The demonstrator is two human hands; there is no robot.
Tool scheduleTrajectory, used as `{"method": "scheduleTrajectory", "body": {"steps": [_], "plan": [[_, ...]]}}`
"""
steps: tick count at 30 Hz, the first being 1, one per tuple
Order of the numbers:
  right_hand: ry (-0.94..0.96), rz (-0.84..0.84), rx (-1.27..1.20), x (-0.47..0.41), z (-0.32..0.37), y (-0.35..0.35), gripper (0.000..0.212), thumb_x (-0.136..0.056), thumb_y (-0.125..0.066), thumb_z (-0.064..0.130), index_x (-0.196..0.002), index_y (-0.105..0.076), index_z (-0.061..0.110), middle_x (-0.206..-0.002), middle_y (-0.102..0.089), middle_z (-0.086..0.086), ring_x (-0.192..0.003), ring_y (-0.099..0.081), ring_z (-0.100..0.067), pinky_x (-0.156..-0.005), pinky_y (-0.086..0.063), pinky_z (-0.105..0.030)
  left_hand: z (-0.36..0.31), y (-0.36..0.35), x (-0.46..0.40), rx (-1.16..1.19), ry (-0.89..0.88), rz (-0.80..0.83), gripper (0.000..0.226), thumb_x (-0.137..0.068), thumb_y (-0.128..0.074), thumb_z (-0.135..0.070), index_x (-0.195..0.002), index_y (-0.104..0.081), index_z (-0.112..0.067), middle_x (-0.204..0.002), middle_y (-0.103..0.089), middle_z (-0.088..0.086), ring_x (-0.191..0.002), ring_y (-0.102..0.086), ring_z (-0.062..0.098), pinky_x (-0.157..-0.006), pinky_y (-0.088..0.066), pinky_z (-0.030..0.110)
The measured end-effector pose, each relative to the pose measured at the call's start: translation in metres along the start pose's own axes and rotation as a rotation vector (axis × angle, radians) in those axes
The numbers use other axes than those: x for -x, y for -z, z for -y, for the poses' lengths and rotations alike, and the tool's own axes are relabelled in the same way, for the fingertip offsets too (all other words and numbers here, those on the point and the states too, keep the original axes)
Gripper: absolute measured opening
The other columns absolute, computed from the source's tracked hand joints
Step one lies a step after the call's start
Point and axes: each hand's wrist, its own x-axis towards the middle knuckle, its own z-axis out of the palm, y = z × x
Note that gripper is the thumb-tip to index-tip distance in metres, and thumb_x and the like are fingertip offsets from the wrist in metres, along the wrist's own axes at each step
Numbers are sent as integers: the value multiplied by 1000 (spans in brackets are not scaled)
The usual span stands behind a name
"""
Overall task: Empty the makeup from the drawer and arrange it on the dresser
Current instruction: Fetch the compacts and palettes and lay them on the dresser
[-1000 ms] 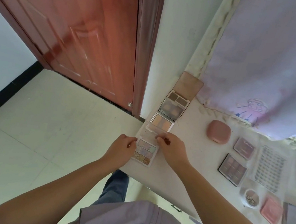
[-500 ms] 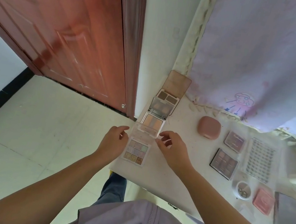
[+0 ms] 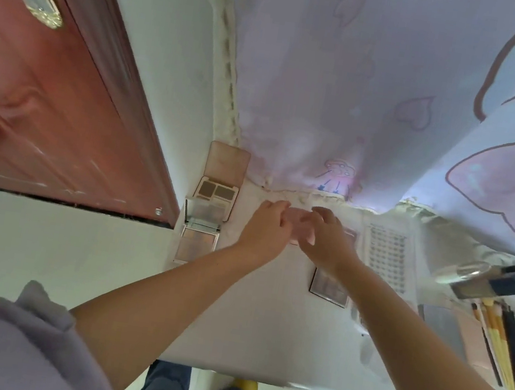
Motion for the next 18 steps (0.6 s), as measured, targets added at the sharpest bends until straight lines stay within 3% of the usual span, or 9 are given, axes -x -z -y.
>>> {"method": "scheduleTrajectory", "body": {"steps": [3,5,9,12,13,15,18], "plan": [[106,143,194,-15,-3,-5,67,-86,-60,27,-144,-27,18,-158,-9,-4,-144,-12,-23,-115,-19,-39,8,-15,-20,7,244,114,41,-95,-38,-15,-136,-41,-6,-134,-45,17,-118,-49,31,-90,-41,33],[153,151,241,-25,-3,-10,70,-86,-60,28,-144,-23,15,-157,-13,-6,-144,-13,-21,-115,-13,-35,14,-18,-26,54,254,112,33,-94,-38,-12,-123,-51,-2,-124,-53,19,-111,-54,33,-82,-41,32],[197,105,223,-31,-4,-10,63,-80,-62,29,-134,-35,15,-142,-37,-4,-131,-34,-25,-104,-27,-30,19,-18,-29,268,292,146,25,-91,-36,-6,-100,-59,-3,-99,-60,15,-85,-53,23,-74,-40,30],[163,89,79,-21,1,-8,60,-76,-65,33,-128,-38,17,-133,-43,0,-123,-39,-22,-86,-36,-28,18,-12,-29,518,461,82,27,-94,-35,-10,-103,-60,-10,-104,-61,15,-93,-56,27,-84,-48,37],[138,68,-3,-17,4,-6,61,-74,-67,35,-126,-39,18,-130,-45,1,-120,-40,-21,-83,-35,-27,17,-8,-27,655,539,93,27,-96,-36,-15,-108,-60,-11,-108,-62,15,-94,-58,27,-80,-52,39],[118,18,-166,-8,11,0,66,-71,-71,40,-125,-39,20,-126,-46,3,-114,-41,-17,-83,-33,-26,15,2,-20,965,680,265,34,-99,-38,-34,-115,-59,-12,-107,-65,14,-88,-63,27,-68,-56,37],[174,-52,-303,8,19,11,64,-71,-71,43,-123,-41,21,-121,-48,5,-108,-42,-13,-84,-33,-26,15,12,-9,1250,719,526,61,-94,-32,-58,-125,-55,-11,-110,-67,14,-91,-67,28,-71,-57,40]]}}
